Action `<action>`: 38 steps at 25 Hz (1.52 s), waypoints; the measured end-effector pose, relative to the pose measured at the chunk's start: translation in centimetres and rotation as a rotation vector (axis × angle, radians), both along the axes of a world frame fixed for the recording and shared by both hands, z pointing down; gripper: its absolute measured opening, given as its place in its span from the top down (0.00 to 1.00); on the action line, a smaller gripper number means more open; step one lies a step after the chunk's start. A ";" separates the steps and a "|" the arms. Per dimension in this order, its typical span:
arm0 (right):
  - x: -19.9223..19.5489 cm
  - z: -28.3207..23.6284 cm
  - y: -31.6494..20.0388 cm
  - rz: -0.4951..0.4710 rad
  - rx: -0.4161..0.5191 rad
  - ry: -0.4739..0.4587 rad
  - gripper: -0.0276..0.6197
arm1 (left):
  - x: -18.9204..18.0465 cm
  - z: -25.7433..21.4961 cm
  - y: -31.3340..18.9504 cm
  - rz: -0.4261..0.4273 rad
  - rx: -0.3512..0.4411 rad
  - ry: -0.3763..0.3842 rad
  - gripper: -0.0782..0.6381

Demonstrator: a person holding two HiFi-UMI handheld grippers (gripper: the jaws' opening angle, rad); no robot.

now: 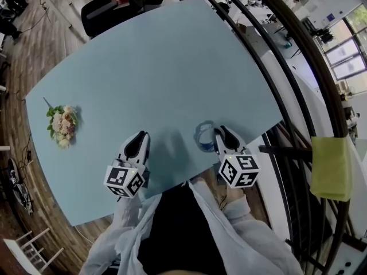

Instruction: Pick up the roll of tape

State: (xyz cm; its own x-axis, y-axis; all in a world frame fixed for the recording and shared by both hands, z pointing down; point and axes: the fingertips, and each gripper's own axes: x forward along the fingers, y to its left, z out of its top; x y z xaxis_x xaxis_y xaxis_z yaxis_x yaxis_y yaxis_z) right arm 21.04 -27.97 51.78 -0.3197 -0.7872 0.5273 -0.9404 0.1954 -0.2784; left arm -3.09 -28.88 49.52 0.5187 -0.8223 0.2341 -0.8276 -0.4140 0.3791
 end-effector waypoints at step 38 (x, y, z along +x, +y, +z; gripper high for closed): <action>5.8 -9.8 19.0 0.393 0.416 0.038 0.84 | 5.3 -7.4 10.8 0.309 0.213 -0.004 0.81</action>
